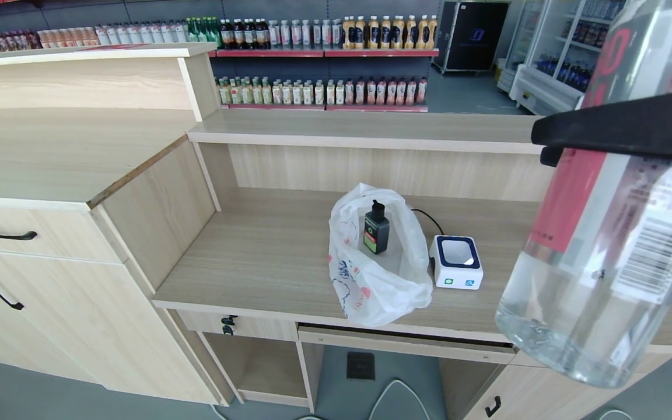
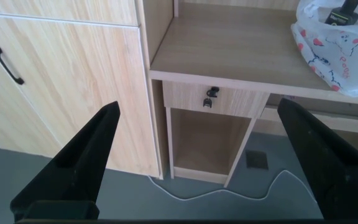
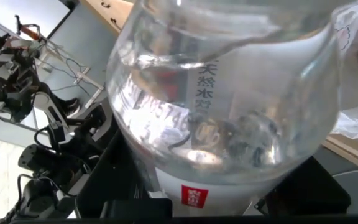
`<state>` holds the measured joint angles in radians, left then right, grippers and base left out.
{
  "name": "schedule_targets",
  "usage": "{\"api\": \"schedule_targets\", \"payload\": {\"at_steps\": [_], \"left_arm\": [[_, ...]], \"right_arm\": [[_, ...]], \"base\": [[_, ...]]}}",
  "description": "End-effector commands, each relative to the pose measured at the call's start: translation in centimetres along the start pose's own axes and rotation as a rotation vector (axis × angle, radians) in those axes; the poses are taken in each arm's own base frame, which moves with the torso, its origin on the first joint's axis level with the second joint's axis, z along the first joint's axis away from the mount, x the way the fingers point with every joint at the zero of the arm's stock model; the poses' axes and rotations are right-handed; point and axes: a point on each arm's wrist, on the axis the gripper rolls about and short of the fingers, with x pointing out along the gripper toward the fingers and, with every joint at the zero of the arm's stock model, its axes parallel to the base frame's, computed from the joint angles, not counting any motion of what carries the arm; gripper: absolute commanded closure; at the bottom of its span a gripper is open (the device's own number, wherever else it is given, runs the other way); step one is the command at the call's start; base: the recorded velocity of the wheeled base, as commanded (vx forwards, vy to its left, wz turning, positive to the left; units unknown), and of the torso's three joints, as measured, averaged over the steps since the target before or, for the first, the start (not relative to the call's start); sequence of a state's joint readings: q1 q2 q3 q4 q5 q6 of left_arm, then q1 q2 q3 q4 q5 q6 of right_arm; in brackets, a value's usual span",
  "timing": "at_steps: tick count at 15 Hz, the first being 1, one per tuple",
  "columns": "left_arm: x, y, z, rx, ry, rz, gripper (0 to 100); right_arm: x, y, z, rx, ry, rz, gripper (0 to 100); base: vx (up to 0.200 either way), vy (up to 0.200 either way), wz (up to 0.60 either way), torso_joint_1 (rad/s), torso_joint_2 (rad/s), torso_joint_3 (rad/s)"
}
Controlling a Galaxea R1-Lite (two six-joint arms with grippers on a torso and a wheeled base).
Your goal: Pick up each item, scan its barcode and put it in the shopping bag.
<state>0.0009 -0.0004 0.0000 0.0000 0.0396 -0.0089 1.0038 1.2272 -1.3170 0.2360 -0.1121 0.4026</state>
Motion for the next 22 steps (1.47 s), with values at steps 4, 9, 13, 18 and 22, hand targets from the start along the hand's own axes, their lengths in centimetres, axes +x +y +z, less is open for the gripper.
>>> {"api": "schedule_targets", "payload": {"at_steps": [4,9,13,18,22], "left_arm": [[0.0,0.0,0.0,0.000,0.000,0.001,0],[0.0,0.0,0.0,0.000,0.000,0.001,0],[0.0,0.0,0.0,0.000,0.000,0.001,0],[0.0,0.0,0.0,0.000,0.000,0.001,0],[0.0,0.0,0.0,0.000,0.000,0.001,0]], "right_arm": [[0.9,-2.3,-0.7,-0.006,0.008,-0.145,100],[1.8,-15.2,-1.0,-0.279,0.062,-0.732,100],[0.7,-22.4,-0.1,-0.453,0.029,-0.992,100],[1.1,-26.8,0.2,-0.518,0.019,-1.083,100],[2.7,-29.8,-0.4,-0.643,0.051,-1.101,100]], "base": [[0.000,0.000,0.00,0.000,0.00,0.000],[0.000,0.000,0.00,0.000,0.00,0.000],[0.000,0.000,0.00,0.000,0.00,0.000],[0.000,0.000,0.24,0.000,0.00,0.000],[0.000,0.000,0.60,0.006,0.00,-0.001]]}}
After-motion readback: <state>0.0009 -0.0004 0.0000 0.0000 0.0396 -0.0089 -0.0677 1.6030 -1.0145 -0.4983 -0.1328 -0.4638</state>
